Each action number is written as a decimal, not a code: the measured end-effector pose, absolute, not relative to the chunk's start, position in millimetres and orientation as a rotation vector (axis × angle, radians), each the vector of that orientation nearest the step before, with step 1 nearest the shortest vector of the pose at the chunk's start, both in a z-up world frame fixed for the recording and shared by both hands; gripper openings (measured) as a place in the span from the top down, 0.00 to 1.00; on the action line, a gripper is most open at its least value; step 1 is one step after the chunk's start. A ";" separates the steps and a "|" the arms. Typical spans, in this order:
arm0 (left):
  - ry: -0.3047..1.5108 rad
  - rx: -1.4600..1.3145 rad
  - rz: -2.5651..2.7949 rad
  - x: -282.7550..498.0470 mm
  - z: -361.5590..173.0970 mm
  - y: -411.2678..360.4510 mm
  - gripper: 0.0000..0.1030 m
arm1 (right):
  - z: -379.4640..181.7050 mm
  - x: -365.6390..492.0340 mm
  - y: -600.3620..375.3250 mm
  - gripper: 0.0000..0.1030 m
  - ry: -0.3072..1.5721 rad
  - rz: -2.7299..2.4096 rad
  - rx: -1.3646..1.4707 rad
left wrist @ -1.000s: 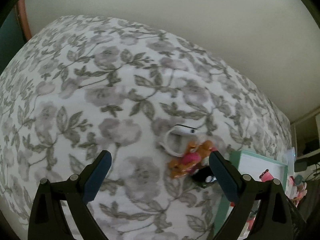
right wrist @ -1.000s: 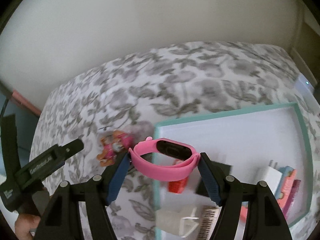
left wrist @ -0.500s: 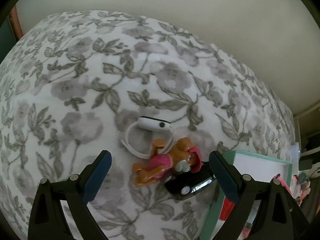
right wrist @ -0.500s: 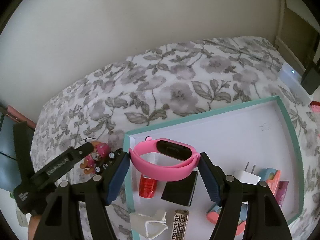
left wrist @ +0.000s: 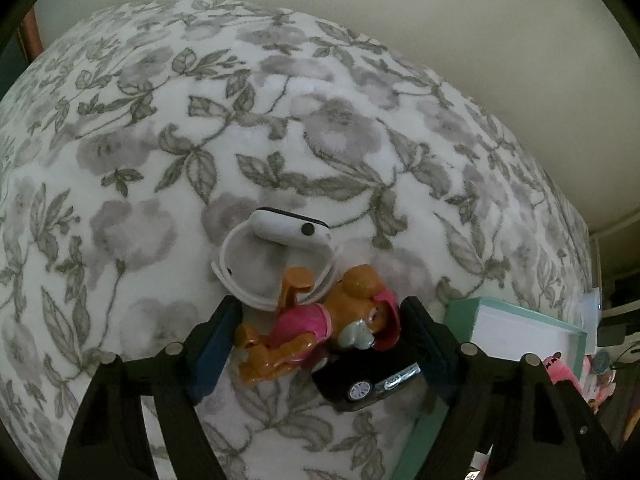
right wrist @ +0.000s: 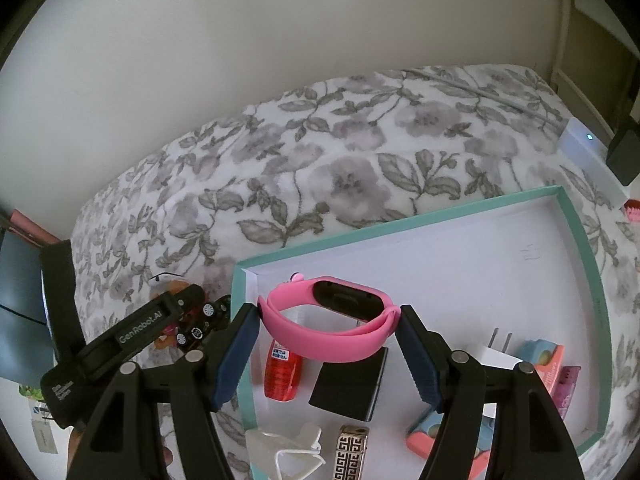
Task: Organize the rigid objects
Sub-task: 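Grasp the pink-dressed toy dog figure with the left tool while the right tool lifts the wristband, then carry the wristband and toy figure into the tray and open both tools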
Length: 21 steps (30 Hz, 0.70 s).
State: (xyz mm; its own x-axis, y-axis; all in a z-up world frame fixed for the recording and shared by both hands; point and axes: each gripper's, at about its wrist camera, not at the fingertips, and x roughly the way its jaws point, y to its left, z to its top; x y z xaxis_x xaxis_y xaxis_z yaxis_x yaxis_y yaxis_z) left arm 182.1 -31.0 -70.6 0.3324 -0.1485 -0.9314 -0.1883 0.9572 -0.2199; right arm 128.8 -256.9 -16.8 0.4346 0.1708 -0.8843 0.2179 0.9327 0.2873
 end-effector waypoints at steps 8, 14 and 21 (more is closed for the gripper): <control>1.233 -0.328 0.001 181.2 -64.0 -31.1 0.21 | -16.9 128.1 -259.1 0.30 1.127 -0.033 0.397; 1.149 -0.345 -0.024 174.6 -26.3 -25.9 0.21 | -5.4 124.6 -266.2 0.30 1.102 -0.040 0.410; 1.035 -0.348 -0.091 167.3 23.1 -38.1 0.21 | 24.9 114.8 -285.3 0.30 1.027 -0.076 0.413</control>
